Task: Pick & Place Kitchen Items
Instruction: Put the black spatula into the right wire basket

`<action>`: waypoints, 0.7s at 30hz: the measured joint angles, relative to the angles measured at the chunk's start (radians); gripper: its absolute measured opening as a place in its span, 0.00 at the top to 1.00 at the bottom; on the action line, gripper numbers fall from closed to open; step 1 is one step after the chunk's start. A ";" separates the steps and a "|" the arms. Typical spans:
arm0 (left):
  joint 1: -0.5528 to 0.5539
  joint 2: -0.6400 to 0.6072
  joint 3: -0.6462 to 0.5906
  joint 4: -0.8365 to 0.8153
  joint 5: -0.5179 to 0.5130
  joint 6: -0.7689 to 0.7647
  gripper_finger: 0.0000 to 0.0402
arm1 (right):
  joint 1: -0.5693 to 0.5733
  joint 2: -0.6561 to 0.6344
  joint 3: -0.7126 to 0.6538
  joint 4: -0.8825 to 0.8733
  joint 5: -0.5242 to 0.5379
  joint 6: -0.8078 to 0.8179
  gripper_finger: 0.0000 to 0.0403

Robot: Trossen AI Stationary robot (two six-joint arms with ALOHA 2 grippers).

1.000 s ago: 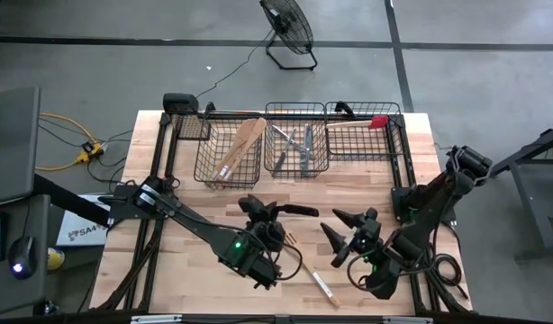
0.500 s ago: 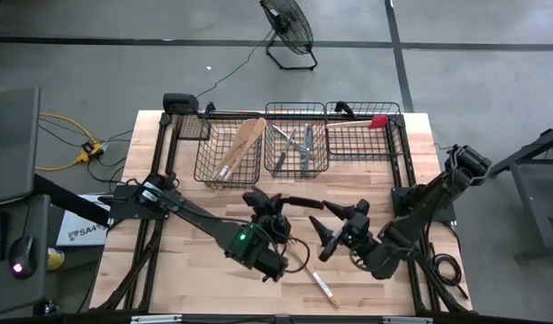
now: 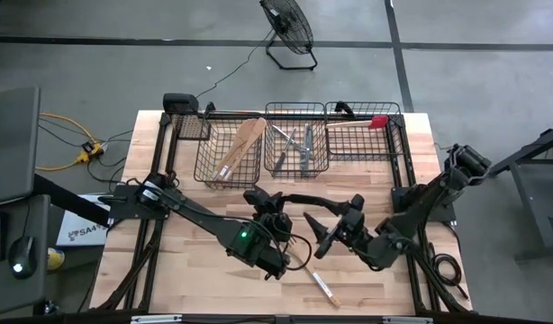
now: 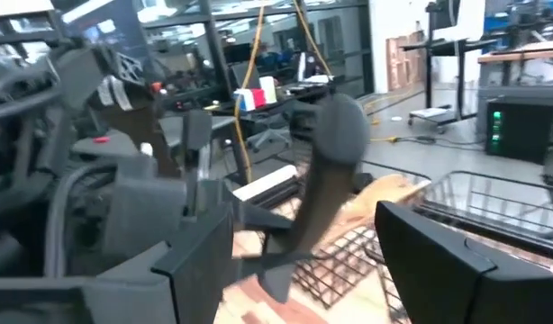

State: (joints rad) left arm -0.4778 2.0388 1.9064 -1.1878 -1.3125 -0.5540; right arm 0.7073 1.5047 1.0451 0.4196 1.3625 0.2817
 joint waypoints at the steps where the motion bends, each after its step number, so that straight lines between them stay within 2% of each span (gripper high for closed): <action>1: 0.000 0.000 0.000 0.000 0.000 0.000 0.85 | -0.007 0.000 0.000 0.021 -0.015 -0.014 0.35; 8: 0.000 0.000 0.000 0.000 0.001 0.000 0.85 | -0.023 0.000 0.000 0.159 -0.048 -0.159 0.40; 14: 0.000 0.000 0.000 0.000 0.003 0.000 0.85 | -0.018 0.000 0.000 0.176 0.019 -0.200 0.52; 21: 0.000 0.000 0.000 0.008 0.023 0.000 0.85 | -0.033 0.000 0.000 0.176 -0.009 -0.201 0.67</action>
State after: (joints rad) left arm -0.4778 2.0388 1.9064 -1.1803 -1.2895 -0.5544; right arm 0.6748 1.5047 1.0454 0.5961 1.3532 0.0811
